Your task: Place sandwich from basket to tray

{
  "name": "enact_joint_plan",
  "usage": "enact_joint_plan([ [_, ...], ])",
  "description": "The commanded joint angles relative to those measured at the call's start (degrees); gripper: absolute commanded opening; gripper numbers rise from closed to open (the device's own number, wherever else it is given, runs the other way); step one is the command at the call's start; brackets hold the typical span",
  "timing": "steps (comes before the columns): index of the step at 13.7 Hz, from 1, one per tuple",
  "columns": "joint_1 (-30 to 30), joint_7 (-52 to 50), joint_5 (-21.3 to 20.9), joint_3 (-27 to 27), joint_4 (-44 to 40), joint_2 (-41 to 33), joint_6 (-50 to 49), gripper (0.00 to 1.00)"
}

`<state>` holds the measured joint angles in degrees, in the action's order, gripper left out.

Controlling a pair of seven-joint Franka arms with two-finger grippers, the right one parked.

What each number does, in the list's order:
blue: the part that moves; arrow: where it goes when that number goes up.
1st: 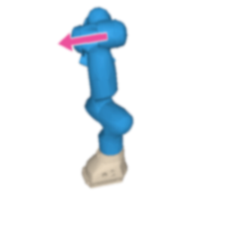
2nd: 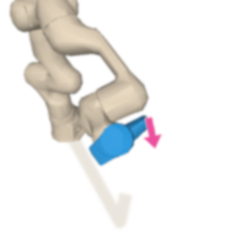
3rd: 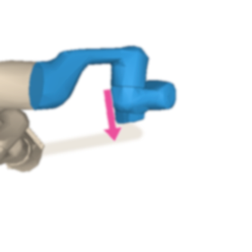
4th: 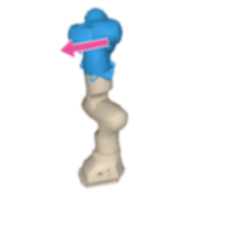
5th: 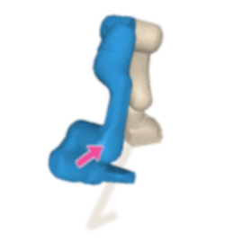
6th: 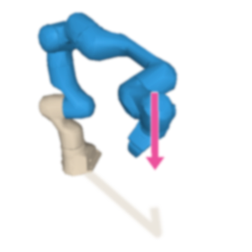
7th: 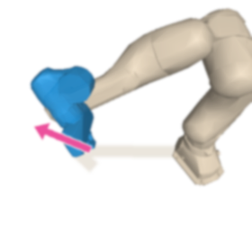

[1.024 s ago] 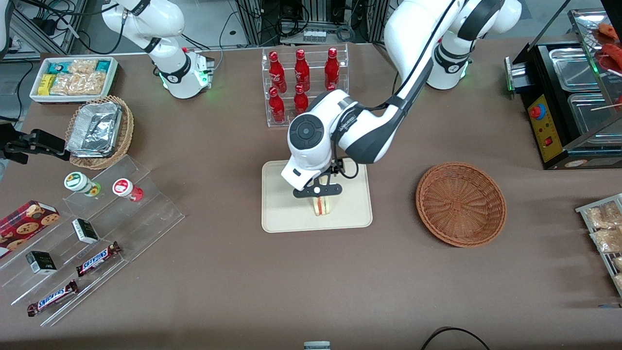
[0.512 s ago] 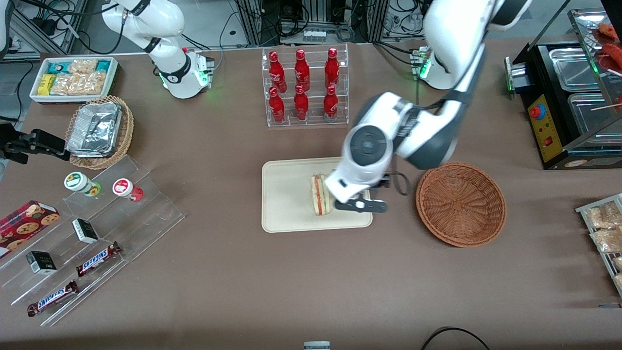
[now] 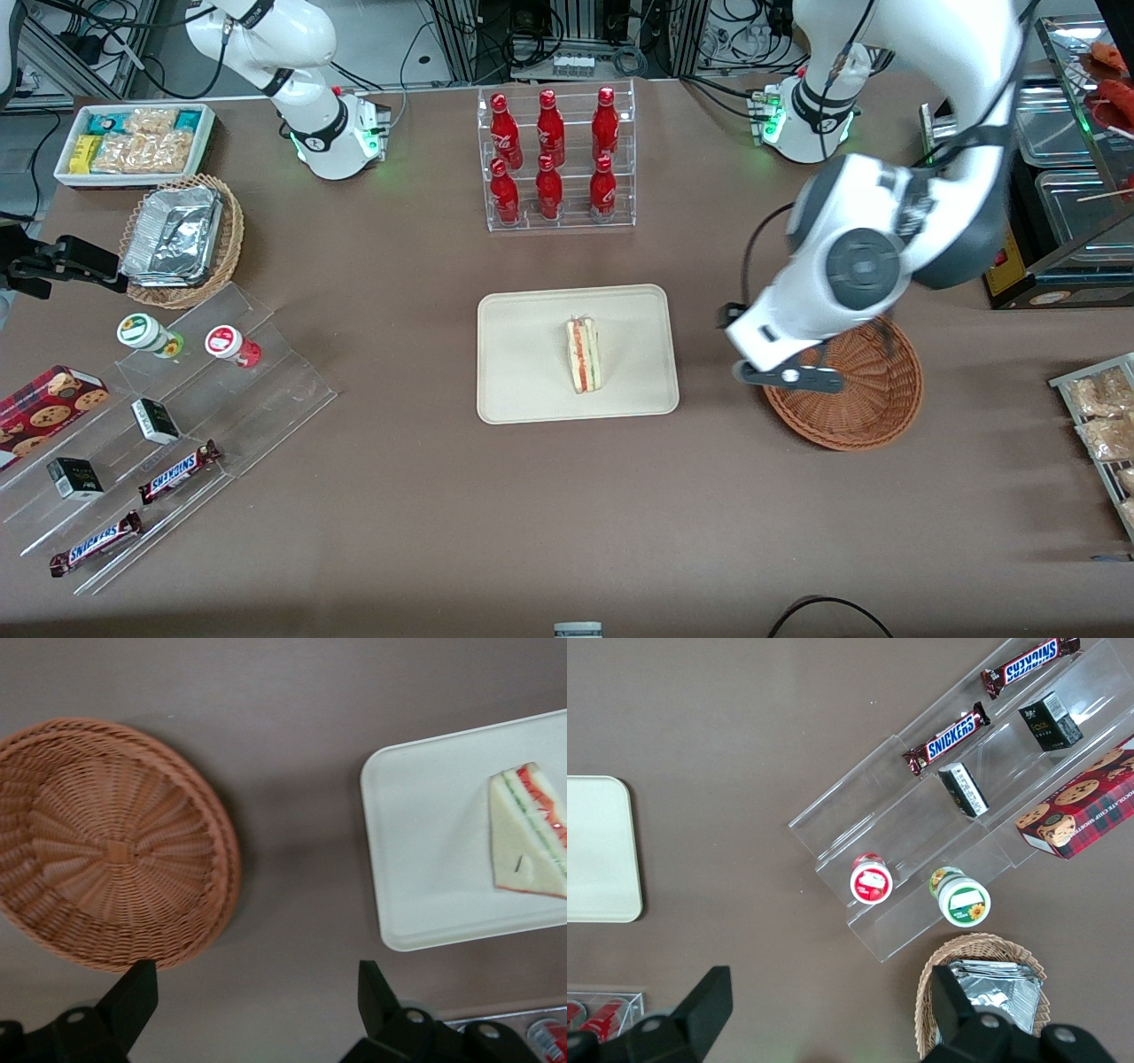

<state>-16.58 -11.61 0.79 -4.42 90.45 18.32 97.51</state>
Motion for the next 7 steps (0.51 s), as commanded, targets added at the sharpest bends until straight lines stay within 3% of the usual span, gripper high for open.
enact_joint_plan([
  [1, 4.17, 3.52, 1.15, -0.59, 6.30, -6.97, -0.56, 1.00],
  [7, 9.70, 7.38, 1.15, -0.76, 8.07, -10.50, -3.56, 1.00],
])
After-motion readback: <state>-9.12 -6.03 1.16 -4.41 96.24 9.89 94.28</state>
